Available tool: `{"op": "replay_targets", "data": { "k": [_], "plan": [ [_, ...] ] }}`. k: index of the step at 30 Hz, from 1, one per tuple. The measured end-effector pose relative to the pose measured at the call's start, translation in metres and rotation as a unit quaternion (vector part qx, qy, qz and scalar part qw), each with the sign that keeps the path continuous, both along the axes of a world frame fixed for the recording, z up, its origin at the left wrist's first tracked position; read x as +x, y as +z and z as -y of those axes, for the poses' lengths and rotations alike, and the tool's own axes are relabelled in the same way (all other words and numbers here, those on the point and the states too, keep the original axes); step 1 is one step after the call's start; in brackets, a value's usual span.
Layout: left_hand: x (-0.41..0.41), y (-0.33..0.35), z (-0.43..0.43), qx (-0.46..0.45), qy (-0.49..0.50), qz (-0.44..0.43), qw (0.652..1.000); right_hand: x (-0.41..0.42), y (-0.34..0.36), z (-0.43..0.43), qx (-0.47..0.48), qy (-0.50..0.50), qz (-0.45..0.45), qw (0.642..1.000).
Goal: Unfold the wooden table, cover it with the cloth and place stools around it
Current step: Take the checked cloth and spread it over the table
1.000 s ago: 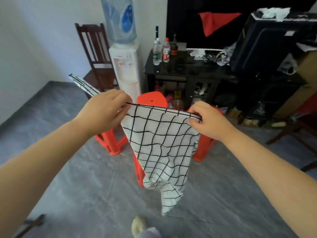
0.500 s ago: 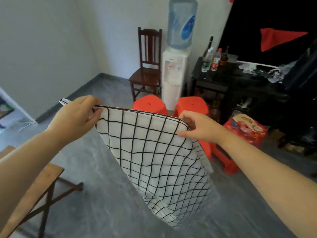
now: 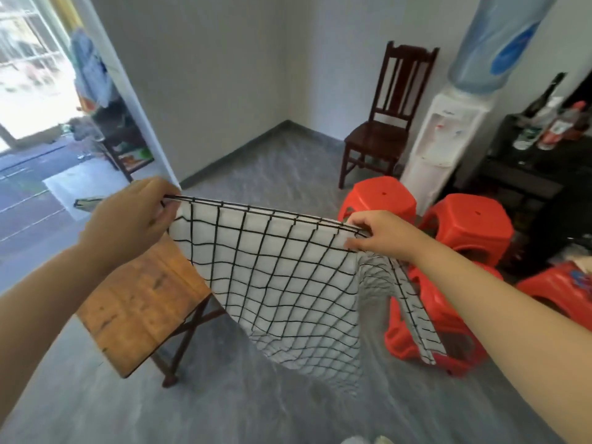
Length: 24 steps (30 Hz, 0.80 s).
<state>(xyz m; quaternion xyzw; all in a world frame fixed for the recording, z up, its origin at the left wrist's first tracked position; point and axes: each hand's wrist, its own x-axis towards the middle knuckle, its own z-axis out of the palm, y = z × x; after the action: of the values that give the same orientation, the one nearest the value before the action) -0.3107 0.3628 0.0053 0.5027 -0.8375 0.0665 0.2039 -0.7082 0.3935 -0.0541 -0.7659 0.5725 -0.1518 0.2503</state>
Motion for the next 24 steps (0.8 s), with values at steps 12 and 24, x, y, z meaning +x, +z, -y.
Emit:
{"op": "replay_targets", "data": {
  "k": [12,24],
  "plan": [
    [0.089,-0.016,0.037,0.005,0.135,0.004,0.991,0.072,-0.052,0.135,-0.133,-0.023,-0.112,0.984],
    [0.131,-0.027,0.089,0.010,0.251,-0.015,0.968,0.157,-0.063,0.287,-0.088,-0.126,-0.039,0.987]
  ]
}}
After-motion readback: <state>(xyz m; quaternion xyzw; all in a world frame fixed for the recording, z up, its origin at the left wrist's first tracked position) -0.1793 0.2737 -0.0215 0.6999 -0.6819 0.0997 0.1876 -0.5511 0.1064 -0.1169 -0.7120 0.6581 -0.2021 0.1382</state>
